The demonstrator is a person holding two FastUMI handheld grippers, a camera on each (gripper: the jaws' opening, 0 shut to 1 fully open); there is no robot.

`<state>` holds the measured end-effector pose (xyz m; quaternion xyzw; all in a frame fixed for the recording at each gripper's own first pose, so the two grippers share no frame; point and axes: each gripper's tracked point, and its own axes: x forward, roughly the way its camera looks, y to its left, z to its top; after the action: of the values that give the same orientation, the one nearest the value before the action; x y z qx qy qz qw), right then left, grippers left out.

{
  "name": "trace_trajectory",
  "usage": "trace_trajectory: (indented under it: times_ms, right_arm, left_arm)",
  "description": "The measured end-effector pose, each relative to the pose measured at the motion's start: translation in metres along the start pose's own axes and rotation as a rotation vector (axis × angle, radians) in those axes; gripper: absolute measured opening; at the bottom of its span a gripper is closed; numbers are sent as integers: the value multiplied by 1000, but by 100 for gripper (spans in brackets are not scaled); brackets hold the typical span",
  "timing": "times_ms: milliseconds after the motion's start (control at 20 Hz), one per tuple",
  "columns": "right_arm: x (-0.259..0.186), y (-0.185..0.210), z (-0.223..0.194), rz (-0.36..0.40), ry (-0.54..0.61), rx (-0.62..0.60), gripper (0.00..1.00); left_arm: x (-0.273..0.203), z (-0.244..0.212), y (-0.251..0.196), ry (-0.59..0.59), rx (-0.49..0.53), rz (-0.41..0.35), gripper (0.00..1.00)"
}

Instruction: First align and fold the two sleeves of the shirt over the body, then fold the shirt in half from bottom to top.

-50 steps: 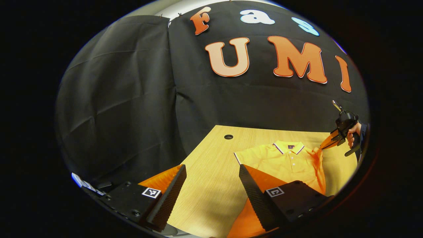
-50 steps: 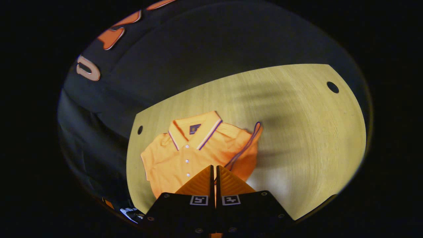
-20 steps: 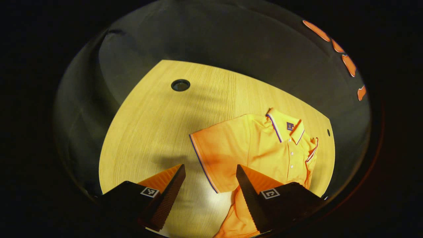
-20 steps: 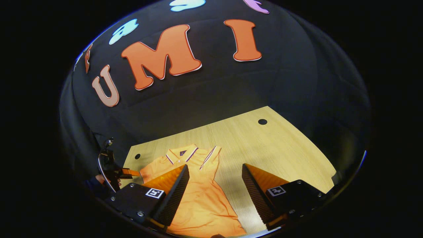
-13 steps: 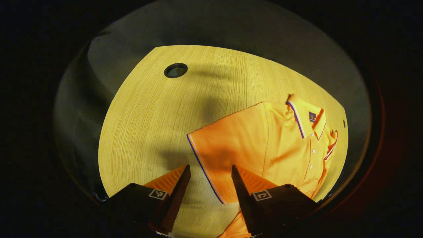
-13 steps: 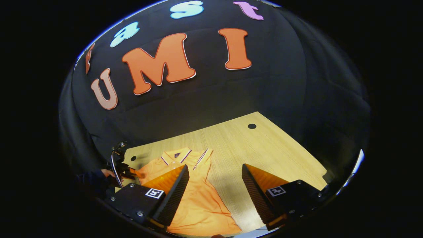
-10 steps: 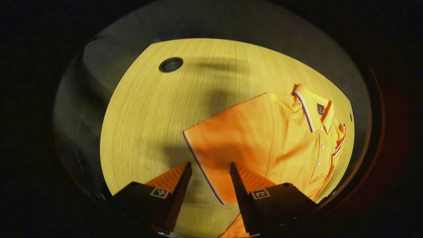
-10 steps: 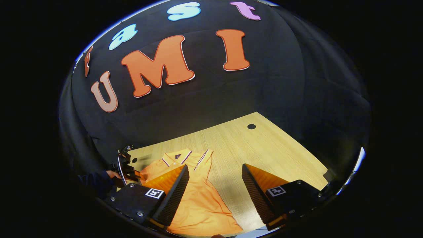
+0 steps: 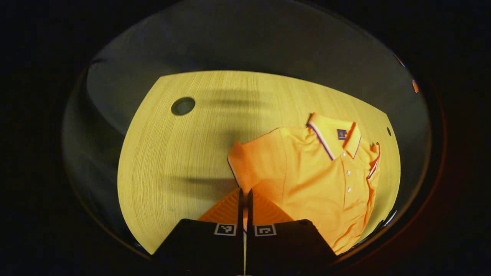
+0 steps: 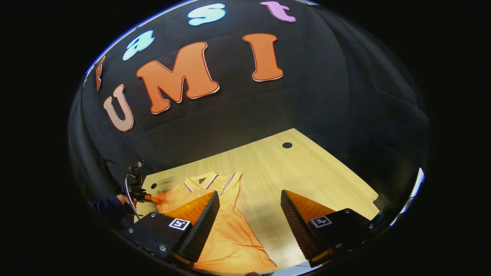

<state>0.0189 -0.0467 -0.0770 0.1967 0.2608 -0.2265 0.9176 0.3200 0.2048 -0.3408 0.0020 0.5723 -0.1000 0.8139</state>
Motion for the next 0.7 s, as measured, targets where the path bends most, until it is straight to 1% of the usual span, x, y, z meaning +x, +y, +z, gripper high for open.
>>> trace_trajectory:
  times_ms: [50,150,200,450,500,550,600,650,700]
  right_arm:
    - [0,-1,1,7,-4,8,98]
    - [-1,-2,2,14,-7,16,98]
    - [-3,-2,-5,15,-9,13,98]
    - [-10,-4,-11,18,-22,-25,98]
    - [-12,-4,-14,19,-21,-31,98]
    - [-13,-5,-15,15,-23,-34,98]
    - [-15,-5,-17,15,-22,-33,98]
    - [-17,-5,-20,13,-19,-27,98]
    - [-16,-6,-15,13,-16,-20,98]
  left_arm:
    - [-8,3,-11,-11,28,-13,3]
    - [-18,12,-43,-44,67,-65,3]
    - [-22,15,-56,-54,97,-84,3]
    - [-36,33,-120,-114,202,-157,3]
    - [-36,33,-133,-122,216,-180,5]
    - [-37,33,-143,-130,235,-197,10]
    - [-37,31,-151,-136,253,-205,21]
    - [-37,26,-162,-141,267,-230,22]
    - [-45,23,-168,-147,283,-250,32]
